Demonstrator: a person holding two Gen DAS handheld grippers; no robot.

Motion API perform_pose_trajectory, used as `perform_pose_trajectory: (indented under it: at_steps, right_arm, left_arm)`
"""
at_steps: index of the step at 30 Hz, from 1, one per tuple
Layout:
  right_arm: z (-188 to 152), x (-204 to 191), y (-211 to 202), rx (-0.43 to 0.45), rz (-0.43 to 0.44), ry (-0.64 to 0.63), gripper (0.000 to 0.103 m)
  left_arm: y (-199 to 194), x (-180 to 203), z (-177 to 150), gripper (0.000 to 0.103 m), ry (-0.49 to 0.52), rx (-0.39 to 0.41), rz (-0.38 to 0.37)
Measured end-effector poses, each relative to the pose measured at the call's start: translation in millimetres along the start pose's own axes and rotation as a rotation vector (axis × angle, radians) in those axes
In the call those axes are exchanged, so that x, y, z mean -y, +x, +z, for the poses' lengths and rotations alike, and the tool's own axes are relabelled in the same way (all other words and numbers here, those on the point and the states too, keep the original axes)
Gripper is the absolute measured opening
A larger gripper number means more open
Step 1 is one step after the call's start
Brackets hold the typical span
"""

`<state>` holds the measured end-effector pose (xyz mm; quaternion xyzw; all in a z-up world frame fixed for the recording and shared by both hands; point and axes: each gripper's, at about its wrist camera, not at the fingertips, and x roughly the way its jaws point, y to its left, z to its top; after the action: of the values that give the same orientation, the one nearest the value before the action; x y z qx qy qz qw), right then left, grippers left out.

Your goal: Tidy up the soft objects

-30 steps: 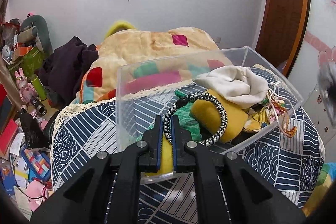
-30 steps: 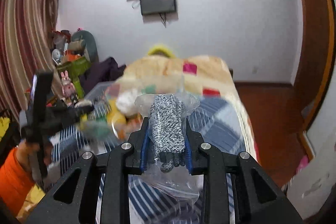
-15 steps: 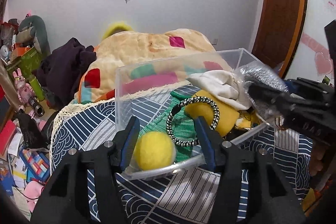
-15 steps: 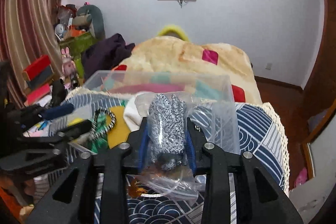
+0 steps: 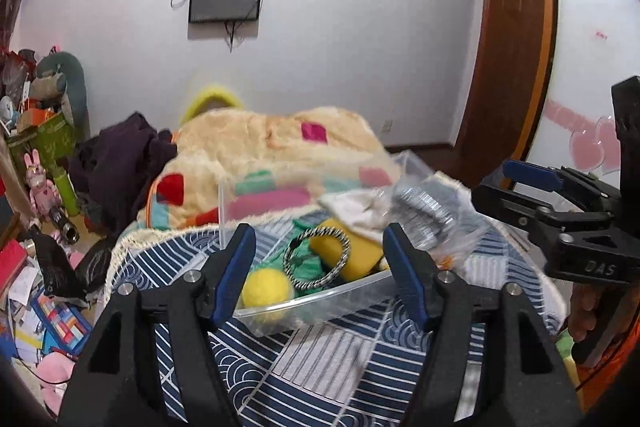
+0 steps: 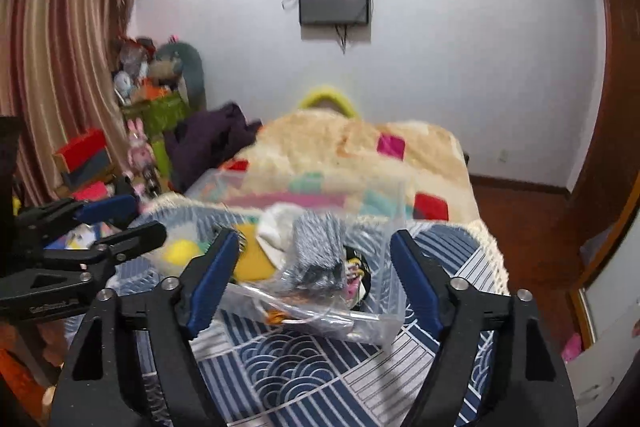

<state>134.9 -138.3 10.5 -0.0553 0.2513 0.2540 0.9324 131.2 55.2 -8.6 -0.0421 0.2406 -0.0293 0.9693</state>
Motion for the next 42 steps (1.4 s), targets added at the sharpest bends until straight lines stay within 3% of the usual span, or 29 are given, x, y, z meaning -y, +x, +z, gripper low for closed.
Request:
perform_pose_trajectory:
  at_steps: [7,13,16,18,42]
  right_arm:
    - [9,-11,-63,0.150,0.024,-0.005,0.083]
    - [5,-21,-87,0.204,0.029,-0.012,0.084]
    - [-2,-25,-94,0.223,0.025,-0.002,0.098]
    - [-6,-27,-95,0.232,0.016,0.006,0.103]
    - [-31,-33,-105,0.227,-0.020,0.016,0.103]
  left_arm:
    - [-60,12,11,0.081,0.007,0.128,-0.014]
    - [-99,24,7,0.096,0.022,0.207,-0.021]
    - [-111,32,3,0.100,0.035,0.226,-0.014]
    - [-116,35,0,0.101,0.035,0.231,-0.017]
    - [-129,49,-26,0.103,0.033,0.226,-0.016]
